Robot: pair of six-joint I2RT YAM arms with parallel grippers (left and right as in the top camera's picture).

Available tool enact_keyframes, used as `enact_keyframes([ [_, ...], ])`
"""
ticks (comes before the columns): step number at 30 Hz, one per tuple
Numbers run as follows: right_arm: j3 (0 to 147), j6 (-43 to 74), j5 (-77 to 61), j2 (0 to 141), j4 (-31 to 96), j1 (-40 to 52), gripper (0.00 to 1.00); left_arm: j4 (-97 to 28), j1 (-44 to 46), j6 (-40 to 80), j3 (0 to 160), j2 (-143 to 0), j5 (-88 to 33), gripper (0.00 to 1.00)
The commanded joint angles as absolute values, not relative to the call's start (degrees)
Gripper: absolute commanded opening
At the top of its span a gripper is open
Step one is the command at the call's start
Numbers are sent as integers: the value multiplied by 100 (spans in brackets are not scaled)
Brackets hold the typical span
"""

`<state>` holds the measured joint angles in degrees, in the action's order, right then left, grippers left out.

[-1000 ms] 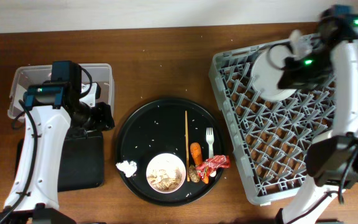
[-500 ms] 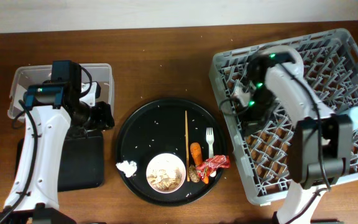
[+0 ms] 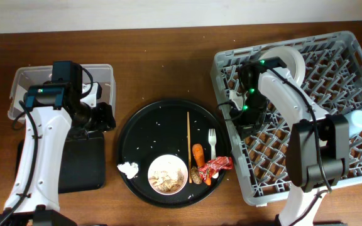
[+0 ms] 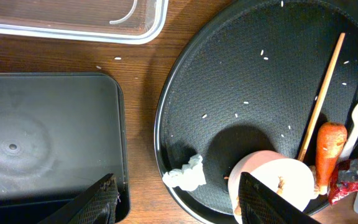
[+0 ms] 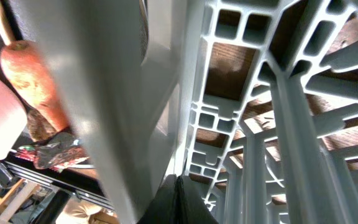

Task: Sort waste into correct bins and load items into the dishwasher rack
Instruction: 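Reach the left gripper to the crumpled white tissue on the black tray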

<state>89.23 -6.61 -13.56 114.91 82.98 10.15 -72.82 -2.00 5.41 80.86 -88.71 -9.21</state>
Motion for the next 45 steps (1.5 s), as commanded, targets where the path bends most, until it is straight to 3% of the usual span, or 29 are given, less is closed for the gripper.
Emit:
enact_keyframes([
  [1, 9240, -722, -2014, 11456, 8307, 1151, 4, -7277, -189, 576, 8143, -8805, -982, 62],
  [7, 9518, -718, -2119, 11456, 8272, 1151, 4, -7290, -187, 576, 8143, -8805, -982, 62],
  [12, 10082, -567, -1317, 11384, 8884, 1149, 23, -7443, -187, 576, 8143, -8805, -985, 67],
  [17, 10676, -51, -819, 10759, 8995, 1015, 34, -7629, -108, 576, 8143, -8805, -985, 68],
  [18, 10750, 62, -856, 10516, 8917, 882, 48, -7688, -38, 576, 8141, -8803, -982, 69],
  [19, 10774, 287, -862, 10145, 8759, 626, 75, -7747, 86, 576, 8114, -8803, -985, 69],
  [20, 10774, 395, -939, 9891, 8672, 405, 92, -7758, 176, 576, 8077, -8805, -985, 69],
  [21, 10774, 392, -1061, 9741, 8641, 250, 98, -7769, 279, 576, 8025, -8805, -985, 69],
  [28, 10722, -207, -1481, 9133, 9216, -1177, 98, -7389, 1229, 1028, 7002, -8805, -508, 70],
  [45, 10532, -211, -1498, 9148, 9177, -1240, 98, -5706, 1352, 1114, 5113, -8805, -510, 71],
])
